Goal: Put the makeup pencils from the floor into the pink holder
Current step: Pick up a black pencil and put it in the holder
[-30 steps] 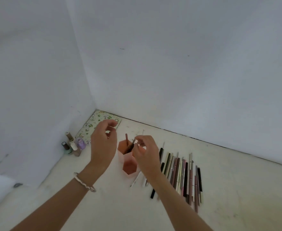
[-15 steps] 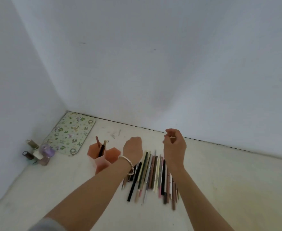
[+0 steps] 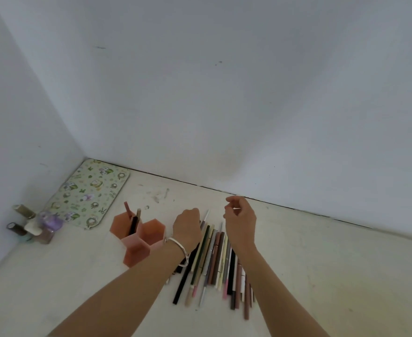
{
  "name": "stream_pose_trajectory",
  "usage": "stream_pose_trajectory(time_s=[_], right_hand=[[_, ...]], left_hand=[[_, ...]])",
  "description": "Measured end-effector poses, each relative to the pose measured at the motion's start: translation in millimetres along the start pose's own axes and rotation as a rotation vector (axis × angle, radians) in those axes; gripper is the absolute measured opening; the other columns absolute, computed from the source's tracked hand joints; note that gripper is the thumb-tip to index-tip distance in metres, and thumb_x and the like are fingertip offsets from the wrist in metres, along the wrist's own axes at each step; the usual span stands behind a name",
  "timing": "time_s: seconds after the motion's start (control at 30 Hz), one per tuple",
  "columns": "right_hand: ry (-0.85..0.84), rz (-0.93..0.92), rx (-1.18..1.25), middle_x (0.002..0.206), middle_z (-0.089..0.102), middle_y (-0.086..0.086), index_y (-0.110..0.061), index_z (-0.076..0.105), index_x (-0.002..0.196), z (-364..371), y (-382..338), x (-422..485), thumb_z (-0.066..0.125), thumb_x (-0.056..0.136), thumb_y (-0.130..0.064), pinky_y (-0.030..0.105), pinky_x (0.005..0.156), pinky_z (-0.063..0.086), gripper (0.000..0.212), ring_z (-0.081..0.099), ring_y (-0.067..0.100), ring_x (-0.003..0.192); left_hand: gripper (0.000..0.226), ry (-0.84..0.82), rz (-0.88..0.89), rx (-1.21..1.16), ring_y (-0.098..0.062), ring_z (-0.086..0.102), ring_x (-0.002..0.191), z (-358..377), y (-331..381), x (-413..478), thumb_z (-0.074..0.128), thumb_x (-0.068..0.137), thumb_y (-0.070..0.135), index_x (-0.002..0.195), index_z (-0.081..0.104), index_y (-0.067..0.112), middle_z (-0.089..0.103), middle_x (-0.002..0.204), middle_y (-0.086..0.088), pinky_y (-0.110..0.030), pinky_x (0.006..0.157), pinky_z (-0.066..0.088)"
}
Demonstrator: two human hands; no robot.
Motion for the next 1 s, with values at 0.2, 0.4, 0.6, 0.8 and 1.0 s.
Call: stream_pose_trajectory(time_s=[0.2, 0.4, 0.6, 0.8, 1.0], right_hand=[[0.008, 0.082, 0.013, 0.084, 0.063, -0.002, -0.015, 0.064, 0.099, 12, 2, 17, 0.049, 0.091, -0.001, 0.006, 0.046, 0.041, 0.022, 0.061, 0.017, 0.064], [0.027, 0.086, 0.009, 0.079, 0.063, -0.002, -0.018, 0.064, 0.095, 9, 9, 18, 0.05, 0.09, -0.001, 0.007, 0.048, 0.043, 0.023, 0.064, 0.019, 0.069], [0.037, 0.085, -0.003, 0.081, 0.063, -0.002, -0.018, 0.064, 0.095, 5, 17, 19, 0.051, 0.09, -0.002, 0.007, 0.045, 0.042, 0.022, 0.063, 0.017, 0.065], [-0.139, 0.136, -0.351, 0.08, 0.062, -0.005, -0.013, 0.057, 0.115, 33, 27, 30, 0.049, 0.092, -0.011, 0.022, 0.05, 0.042, 0.024, 0.057, 0.011, 0.059], [-0.331, -0.013, -0.921, 0.099, 0.066, 0.012, -0.006, 0.045, 0.117, 79, 41, 18, 0.04, 0.099, -0.009, 0.04, 0.08, 0.054, 0.019, 0.062, 0.027, 0.092]], left_hand=[[0.018, -0.014, -0.004, 0.067, -0.025, 0.063, 0.103, -4, -4, 2, 0.052, 0.093, 0.006, 0.11, 0.059, 0.008, 0.062, 0.112, -0.009, -0.029, 0.083, 0.051], [0.019, 0.03, -0.032, 0.1, -0.022, 0.064, 0.103, 4, 1, 3, 0.049, 0.097, 0.014, 0.115, 0.054, 0.009, 0.063, 0.113, -0.006, -0.029, 0.081, 0.049], [0.024, 0.039, -0.079, -0.115, -0.021, 0.061, 0.093, -13, -4, 7, 0.057, 0.092, 0.022, 0.113, 0.052, 0.011, 0.064, 0.107, -0.006, -0.03, 0.076, 0.049], [0.016, 0.292, -0.046, -0.552, -0.002, 0.057, 0.066, -115, -17, 6, 0.063, 0.087, 0.021, 0.103, 0.061, 0.021, 0.062, 0.08, 0.012, -0.015, 0.055, 0.035], [0.015, 0.412, -0.03, -0.762, -0.011, 0.061, 0.061, -155, -26, -20, 0.061, 0.087, 0.015, 0.1, 0.061, 0.021, 0.067, 0.078, 0.008, -0.026, 0.055, 0.046]])
Point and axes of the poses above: each hand's wrist, its own x-axis towards the middle knuckle, its own z-axis out of the palm, y = z × x, the point moved 4 cm from there along x, towards the middle knuckle
